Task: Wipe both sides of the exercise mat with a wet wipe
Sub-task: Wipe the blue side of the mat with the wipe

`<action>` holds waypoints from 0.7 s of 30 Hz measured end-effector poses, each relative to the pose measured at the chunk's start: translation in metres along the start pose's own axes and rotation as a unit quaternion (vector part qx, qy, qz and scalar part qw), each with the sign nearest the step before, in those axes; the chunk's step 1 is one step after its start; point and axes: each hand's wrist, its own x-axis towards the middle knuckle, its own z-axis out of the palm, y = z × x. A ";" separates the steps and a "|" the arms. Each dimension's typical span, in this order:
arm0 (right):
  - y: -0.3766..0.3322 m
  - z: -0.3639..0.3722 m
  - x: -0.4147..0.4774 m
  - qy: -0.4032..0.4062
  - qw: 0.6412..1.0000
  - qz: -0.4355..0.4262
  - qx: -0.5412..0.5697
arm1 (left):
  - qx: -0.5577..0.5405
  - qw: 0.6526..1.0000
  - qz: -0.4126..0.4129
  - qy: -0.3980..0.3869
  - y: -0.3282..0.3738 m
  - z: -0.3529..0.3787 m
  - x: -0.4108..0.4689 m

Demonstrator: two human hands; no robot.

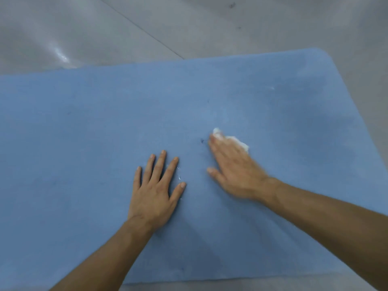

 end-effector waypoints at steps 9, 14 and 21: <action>-0.044 0.008 -0.035 -0.048 0.983 -0.178 -0.024 | -0.003 1.000 -0.013 0.001 -0.015 -0.003 -0.002; 0.038 -0.013 0.027 -0.032 0.997 0.048 -0.057 | 0.006 1.000 -0.016 -0.004 -0.013 -0.001 -0.003; 0.048 -0.025 0.051 -0.071 0.992 0.103 -0.019 | 0.013 1.000 -0.013 0.007 -0.016 0.002 -0.002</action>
